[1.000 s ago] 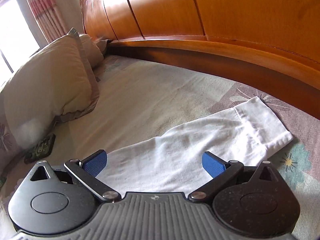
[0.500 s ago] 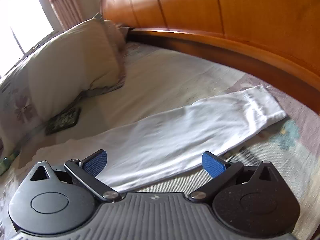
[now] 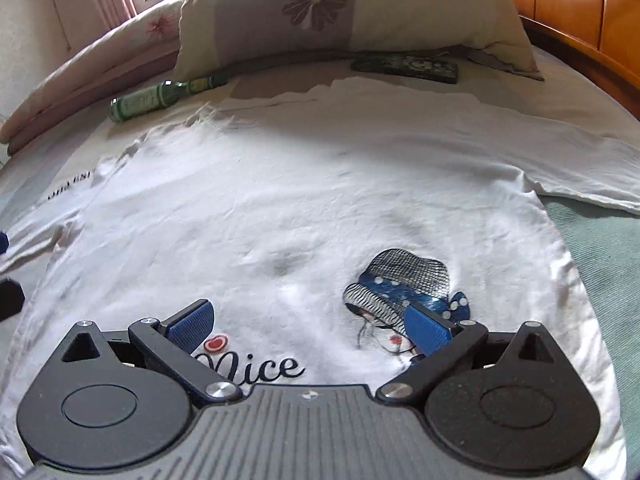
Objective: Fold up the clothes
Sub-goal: 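Bring the right gripper back over the 'Nice Day' print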
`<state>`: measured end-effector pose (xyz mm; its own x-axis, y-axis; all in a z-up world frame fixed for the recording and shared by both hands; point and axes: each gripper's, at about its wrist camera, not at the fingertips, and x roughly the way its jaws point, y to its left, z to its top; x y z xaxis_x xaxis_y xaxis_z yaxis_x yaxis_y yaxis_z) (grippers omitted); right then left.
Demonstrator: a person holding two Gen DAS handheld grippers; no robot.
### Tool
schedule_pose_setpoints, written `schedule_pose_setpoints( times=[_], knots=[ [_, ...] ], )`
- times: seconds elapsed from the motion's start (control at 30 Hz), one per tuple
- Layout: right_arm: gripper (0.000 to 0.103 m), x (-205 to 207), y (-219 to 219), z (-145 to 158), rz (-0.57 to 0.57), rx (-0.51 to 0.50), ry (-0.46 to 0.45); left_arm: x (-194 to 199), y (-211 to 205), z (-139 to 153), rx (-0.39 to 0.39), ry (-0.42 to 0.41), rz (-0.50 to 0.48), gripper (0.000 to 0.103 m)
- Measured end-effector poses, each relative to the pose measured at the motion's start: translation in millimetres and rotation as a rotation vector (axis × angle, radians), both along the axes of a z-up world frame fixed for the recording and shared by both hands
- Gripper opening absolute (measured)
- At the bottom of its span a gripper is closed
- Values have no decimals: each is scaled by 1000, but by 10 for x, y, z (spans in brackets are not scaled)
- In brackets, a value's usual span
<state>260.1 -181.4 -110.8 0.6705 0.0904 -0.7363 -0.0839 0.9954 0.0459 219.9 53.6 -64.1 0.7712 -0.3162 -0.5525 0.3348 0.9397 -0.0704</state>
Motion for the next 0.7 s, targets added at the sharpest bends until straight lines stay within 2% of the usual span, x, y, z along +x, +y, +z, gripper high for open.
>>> schedule_pose_setpoints(
  times=[0.03, 0.2, 0.33, 0.47, 0.57, 0.7],
  knots=[
    [103, -46, 64, -16, 14, -49, -26, 24, 21, -37, -8, 15, 6, 102],
    [103, -63, -115, -27, -20, 65, 1, 146, 83, -232, -46, 100, 49, 102],
    [103, -67, -96, -36, 4, 47, 0, 231, 134, -376, -88, 175, 89, 102],
    [103, -59, -86, -1, 10, 44, 6, 195, 134, -469, -110, 208, 129, 102],
    [103, -44, -102, 50, 6, 62, 6, 70, 76, -489, -64, 205, 141, 102],
    [103, -42, -118, 180, 15, 99, -43, -157, 47, -468, -47, 214, 148, 102]
  ],
)
